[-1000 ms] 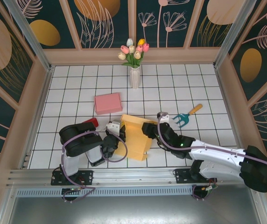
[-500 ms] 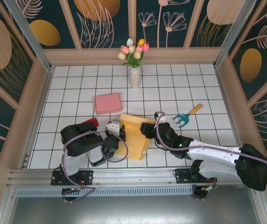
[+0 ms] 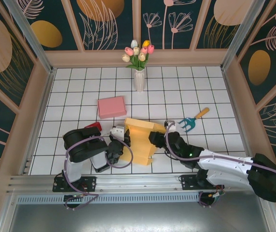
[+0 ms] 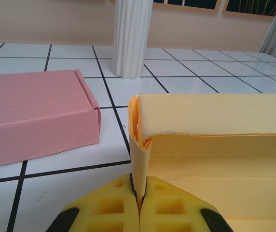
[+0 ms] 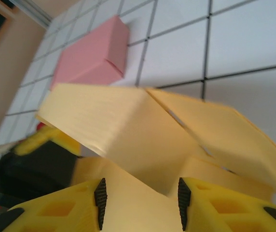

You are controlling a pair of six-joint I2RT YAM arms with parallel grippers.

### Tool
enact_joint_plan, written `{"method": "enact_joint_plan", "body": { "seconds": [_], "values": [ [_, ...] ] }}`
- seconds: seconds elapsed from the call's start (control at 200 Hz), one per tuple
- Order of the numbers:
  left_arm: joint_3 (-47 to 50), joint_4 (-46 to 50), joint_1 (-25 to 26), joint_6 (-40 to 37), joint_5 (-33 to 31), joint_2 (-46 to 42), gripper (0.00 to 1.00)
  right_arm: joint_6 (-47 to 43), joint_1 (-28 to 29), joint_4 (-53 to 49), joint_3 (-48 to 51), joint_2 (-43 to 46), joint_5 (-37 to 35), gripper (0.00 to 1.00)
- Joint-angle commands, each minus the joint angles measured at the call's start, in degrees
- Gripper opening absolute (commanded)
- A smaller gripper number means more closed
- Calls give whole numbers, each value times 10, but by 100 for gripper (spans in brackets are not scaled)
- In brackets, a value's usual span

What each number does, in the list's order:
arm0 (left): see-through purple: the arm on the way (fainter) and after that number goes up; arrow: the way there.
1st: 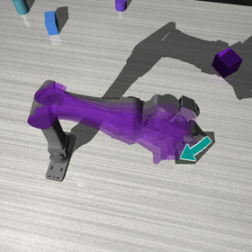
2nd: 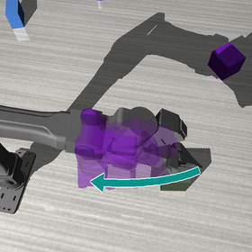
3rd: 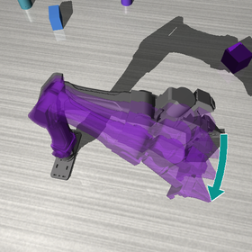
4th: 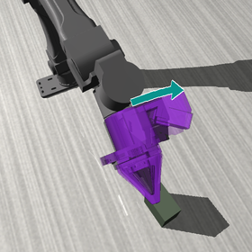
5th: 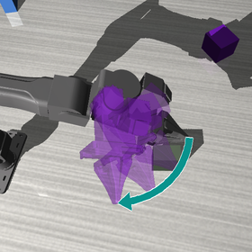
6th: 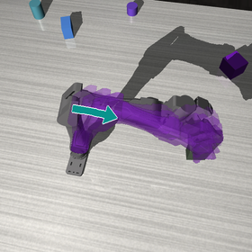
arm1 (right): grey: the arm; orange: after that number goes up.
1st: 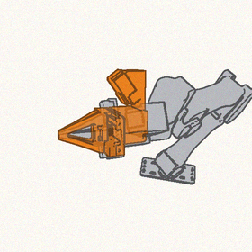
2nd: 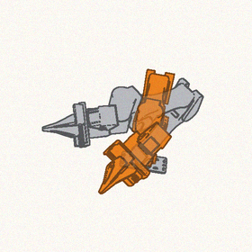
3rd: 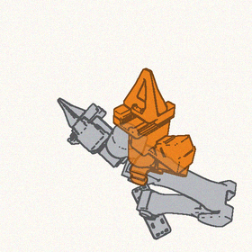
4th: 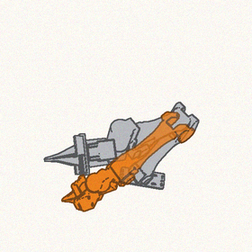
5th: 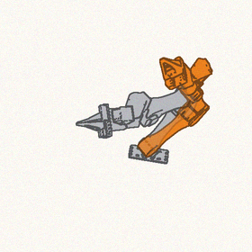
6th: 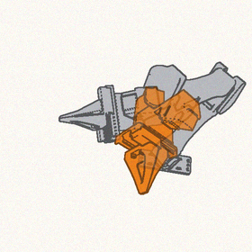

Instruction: Fold the paper box

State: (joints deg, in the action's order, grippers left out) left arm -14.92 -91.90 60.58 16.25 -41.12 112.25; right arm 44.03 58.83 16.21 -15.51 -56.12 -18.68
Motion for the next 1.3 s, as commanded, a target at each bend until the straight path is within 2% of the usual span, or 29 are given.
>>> {"method": "enact_joint_plan", "body": {
  "seconds": [0.0, 0.24, 0.395, 0.566, 0.761, 0.936, 1.296],
  "values": [
    [-4, -30, 4, 17, -8, 6, 0, 8, 0, -20, 30, 8, -32, 46],
    [-9, -31, 4, 22, 4, 12, 0, -2, -11, -30, 34, -10, -82, 49],
    [-14, -31, 4, 20, 15, 17, 0, -15, -41, 6, 34, -33, -47, 50],
    [-14, -34, 4, 22, 17, 20, 0, -18, -55, 27, 31, -64, -41, 50],
    [-8, -42, 4, 21, 27, 22, 0, -76, -56, 87, 15, -93, 41, 49],
    [-9, -42, 4, 22, 30, 22, 0, -103, -48, 129, 10, -97, 82, 48],
    [-9, -40, 5, 29, 31, 19, 0, -104, -32, 139, -17, -188, 78, 48]
  ]
}}
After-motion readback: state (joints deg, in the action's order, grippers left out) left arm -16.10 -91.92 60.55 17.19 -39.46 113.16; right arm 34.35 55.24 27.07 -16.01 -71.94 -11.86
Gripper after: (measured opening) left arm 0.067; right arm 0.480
